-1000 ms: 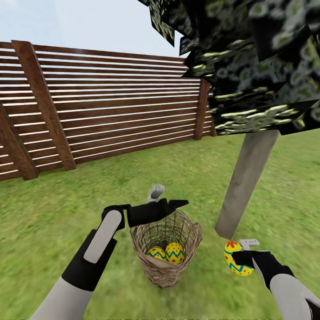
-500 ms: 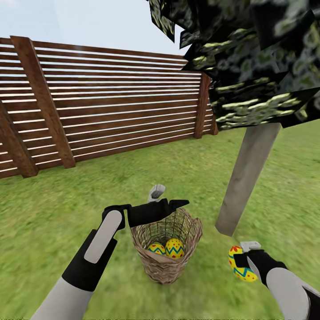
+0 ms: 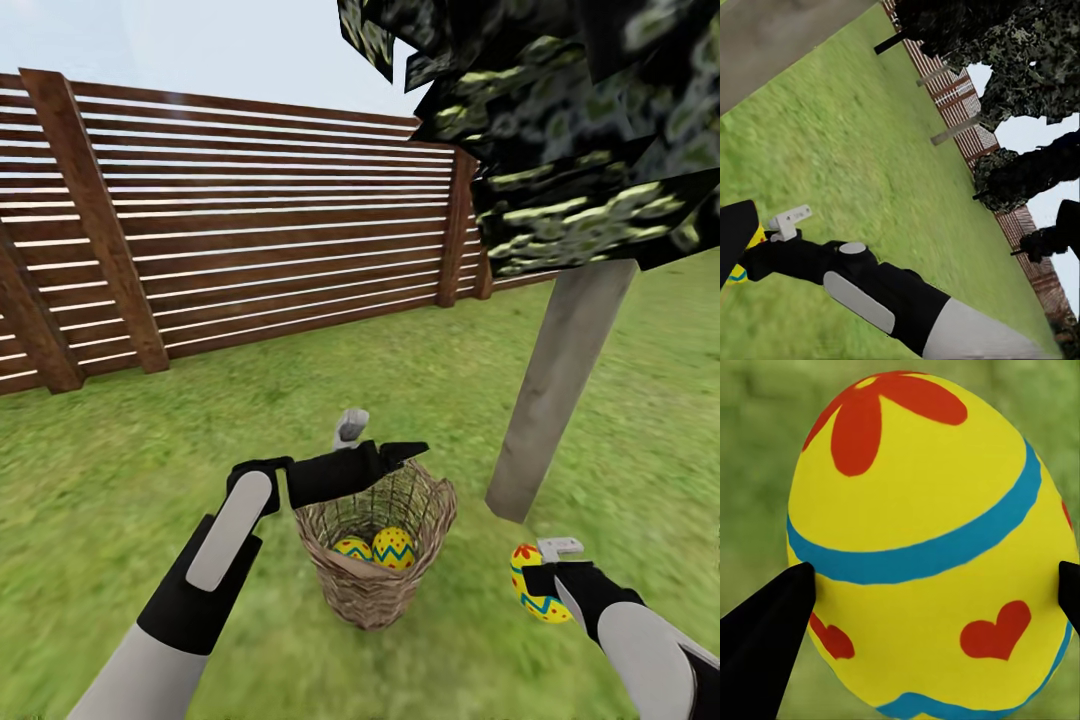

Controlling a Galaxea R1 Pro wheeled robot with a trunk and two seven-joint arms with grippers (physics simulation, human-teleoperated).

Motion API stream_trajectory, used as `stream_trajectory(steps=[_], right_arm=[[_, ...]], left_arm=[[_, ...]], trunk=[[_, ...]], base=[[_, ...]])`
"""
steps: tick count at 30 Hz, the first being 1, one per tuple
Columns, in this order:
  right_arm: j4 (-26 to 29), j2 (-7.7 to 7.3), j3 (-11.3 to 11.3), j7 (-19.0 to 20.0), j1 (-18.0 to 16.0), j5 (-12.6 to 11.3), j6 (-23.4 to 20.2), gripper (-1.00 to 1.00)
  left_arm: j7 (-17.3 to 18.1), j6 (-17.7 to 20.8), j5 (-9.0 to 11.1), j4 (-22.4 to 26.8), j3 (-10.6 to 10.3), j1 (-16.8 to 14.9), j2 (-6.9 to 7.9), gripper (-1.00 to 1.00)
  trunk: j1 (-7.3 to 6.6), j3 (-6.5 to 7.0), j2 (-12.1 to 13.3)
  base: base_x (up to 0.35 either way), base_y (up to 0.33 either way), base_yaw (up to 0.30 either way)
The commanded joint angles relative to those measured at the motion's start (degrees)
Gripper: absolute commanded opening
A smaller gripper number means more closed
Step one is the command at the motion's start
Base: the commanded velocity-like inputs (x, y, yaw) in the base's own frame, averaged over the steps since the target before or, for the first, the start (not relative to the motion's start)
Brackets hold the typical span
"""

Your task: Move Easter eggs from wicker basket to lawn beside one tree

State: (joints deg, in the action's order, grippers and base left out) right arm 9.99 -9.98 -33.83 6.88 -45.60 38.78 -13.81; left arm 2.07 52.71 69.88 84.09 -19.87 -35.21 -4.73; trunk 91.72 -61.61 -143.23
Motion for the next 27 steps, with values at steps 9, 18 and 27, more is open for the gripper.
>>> stream_trajectory(steps=[9,18,27], right_arm=[[0.3,-0.08,-0.4,0.4,0.0,0.6,-0.2,-1.00],[0.2,-0.10,-0.4,0.3,0.0,0.6,2.1,-1.00],[0.3,0.08,-0.4,0.1,0.0,0.8,7.5,-1.00]], left_arm=[[5.3,0.2,-0.2,0.1,-0.4,0.0,-0.51,1.00],[5.3,0.2,-0.3,0.1,-1.6,0.0,-0.81,1.00],[5.3,0.2,-0.3,0.1,-1.7,0.0,-0.81,1.00]], trunk=[[0.22,-2.05,-0.1],[0.45,-4.05,-0.3],[0.68,-6.04,-0.4]], base=[[0.000,0.000,0.000],[0.000,0.000,0.000],[0.000,0.000,0.000]])
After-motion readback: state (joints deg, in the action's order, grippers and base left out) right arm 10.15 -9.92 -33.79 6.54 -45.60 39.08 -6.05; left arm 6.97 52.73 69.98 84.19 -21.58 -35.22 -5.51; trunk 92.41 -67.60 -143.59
